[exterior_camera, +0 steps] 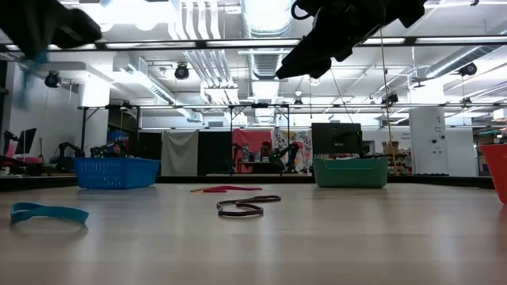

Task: Sort rubber bands into baskets
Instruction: Put the blue rubberband into the black bin

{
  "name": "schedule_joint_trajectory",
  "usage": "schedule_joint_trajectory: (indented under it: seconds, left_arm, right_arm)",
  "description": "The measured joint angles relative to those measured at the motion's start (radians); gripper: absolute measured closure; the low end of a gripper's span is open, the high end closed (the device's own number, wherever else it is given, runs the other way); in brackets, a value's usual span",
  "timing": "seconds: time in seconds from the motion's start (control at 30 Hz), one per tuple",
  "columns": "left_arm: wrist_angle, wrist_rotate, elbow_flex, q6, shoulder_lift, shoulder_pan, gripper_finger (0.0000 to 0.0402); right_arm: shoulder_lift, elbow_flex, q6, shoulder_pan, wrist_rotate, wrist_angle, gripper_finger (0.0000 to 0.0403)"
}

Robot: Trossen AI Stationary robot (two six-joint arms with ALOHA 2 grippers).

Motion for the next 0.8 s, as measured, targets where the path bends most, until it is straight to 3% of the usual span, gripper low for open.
schedule_joint_trajectory:
  seconds: [0.3,0.43,0.8]
  left_arm:
    - [-0.296,0.190,0.226,-0.238,0.161,-0.168,0.0401]
    - [-0.383,0.223,0.288,-0.319,0.222,-0.228,0.0401]
    - [-0.362,0.334,0.187,-0.463,0.275,-0.309,0.0401]
  right_arm:
    - [0.000,-0.013,0.009,0.000,0.001,0.011,0.0236]
    - [0.000,-0.015,0.021,0.000,0.001,0.011,0.0234]
    - [0.000,-0.015,0.029,0.000,0.001,0.011,0.0232]
